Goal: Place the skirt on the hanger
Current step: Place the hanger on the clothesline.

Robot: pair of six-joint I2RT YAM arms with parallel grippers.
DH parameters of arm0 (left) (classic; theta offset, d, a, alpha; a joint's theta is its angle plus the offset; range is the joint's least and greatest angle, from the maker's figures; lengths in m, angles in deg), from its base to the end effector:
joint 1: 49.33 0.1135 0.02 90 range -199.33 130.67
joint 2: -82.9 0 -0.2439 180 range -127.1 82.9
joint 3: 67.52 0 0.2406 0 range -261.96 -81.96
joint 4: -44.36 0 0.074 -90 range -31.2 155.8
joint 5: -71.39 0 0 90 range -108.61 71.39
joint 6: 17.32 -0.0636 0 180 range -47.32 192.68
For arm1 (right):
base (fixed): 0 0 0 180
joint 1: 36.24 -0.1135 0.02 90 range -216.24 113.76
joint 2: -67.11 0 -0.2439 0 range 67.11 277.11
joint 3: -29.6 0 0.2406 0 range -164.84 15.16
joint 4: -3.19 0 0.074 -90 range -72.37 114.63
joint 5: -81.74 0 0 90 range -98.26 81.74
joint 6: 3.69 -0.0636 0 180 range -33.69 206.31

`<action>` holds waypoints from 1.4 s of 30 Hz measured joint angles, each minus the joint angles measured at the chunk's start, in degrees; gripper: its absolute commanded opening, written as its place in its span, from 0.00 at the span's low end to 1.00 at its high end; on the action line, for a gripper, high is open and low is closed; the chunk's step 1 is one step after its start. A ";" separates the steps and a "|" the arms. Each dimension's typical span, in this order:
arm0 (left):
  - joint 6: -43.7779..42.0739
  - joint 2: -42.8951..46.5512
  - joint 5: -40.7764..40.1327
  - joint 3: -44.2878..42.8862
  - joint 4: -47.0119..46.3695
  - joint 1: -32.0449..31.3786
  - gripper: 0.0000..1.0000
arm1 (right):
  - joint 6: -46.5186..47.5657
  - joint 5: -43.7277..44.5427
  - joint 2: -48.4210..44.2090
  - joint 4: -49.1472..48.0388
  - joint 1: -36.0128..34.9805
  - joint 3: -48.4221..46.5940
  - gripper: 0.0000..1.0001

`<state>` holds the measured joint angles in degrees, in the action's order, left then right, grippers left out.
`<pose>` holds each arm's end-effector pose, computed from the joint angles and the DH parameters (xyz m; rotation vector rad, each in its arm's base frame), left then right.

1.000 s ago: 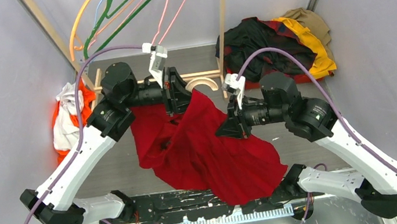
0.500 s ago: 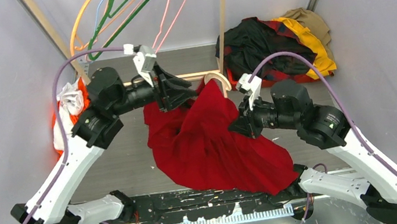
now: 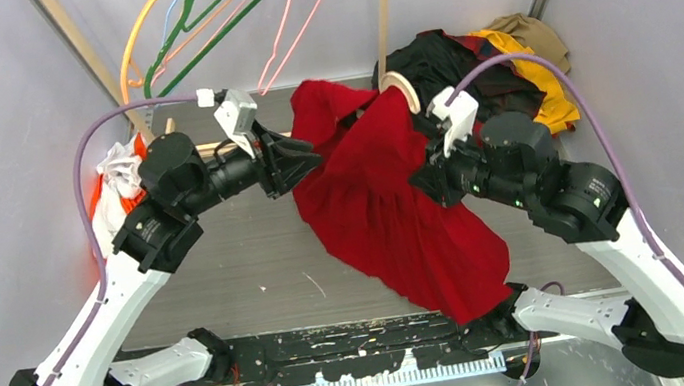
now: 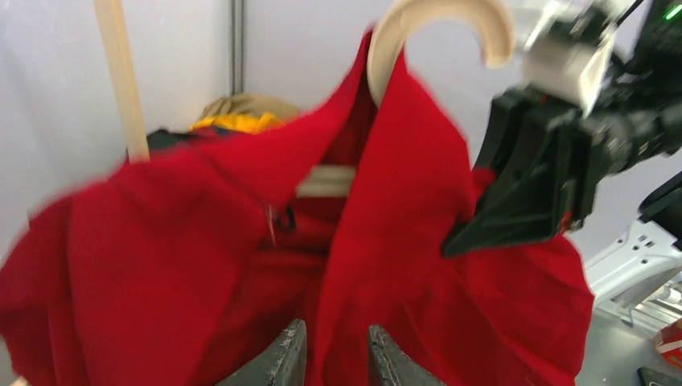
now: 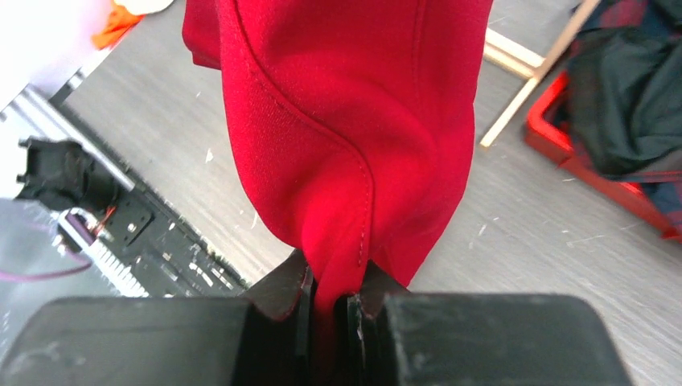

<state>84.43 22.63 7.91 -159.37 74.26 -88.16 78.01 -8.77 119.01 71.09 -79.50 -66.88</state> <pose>0.1652 -0.1694 0.4551 0.7503 1.4612 -1.0423 0.1214 0.1150 0.4198 -0.6143 1.9310 0.5879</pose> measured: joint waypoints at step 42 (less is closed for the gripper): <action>-1.03 2.27 -5.03 7.04 3.26 0.00 0.32 | -1.75 -2.64 61.55 -0.04 21.31 -59.14 0.01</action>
<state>83.40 24.90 2.89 -152.33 77.52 -88.16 76.26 -11.42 180.56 71.04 -58.19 -126.03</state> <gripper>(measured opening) 0.326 0.178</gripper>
